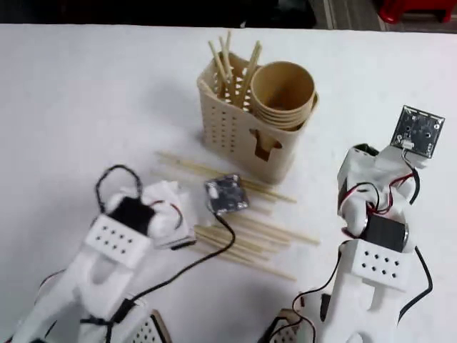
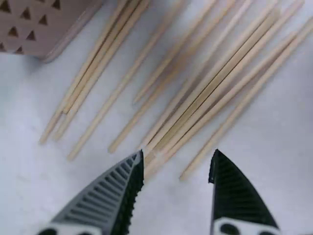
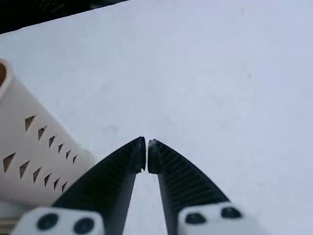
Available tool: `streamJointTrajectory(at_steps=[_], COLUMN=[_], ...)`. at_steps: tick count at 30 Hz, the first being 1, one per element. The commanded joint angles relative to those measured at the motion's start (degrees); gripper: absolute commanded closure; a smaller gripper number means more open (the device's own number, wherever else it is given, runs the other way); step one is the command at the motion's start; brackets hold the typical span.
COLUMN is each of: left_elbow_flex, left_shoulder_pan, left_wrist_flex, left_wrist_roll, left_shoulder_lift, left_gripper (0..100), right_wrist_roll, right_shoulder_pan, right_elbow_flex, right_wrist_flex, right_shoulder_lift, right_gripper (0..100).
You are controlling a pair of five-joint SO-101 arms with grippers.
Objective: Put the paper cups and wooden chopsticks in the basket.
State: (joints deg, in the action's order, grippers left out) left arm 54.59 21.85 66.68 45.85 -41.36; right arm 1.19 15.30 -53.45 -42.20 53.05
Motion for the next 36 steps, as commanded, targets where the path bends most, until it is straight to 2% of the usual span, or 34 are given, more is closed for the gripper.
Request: streamJointTrajectory(at_steps=[1, 10, 16, 20, 29, 36], left_elbow_flex=[-0.3, -0.4, -7.6, -12.7, -17.6, -18.4], left_shoulder_pan=[4.4, 7.5, 7.5, 7.5, 7.5, 7.1], left_wrist_flex=[-5.0, -15.3, -13.5, -11.6, -11.1, -9.0], left_wrist_roll=[0.4, 0.4, -0.2, -3.9, -5.2, -5.4], left_shoulder_lift=[8.0, 22.7, 31.4, 37.1, 42.5, 42.3], left_gripper=[78, 78, 78, 78, 97, 98], right_wrist_roll=[0.2, 0.1, 0.1, 0.1, 0.1, 0.1], right_shoulder_pan=[0.7, 1.9, 2.5, 2.5, 2.5, 2.5], right_elbow_flex=[0.4, 0.4, 0.4, 0.4, 0.4, 0.4], right_wrist_flex=[1.1, 1.1, 1.1, 1.1, 1.1, 1.1], right_shoulder_lift=[0.0, 0.0, 0.0, 0.0, 0.0, 0.0], right_gripper=[98.0, 98.0, 98.0, 98.0, 98.0, 98.0])
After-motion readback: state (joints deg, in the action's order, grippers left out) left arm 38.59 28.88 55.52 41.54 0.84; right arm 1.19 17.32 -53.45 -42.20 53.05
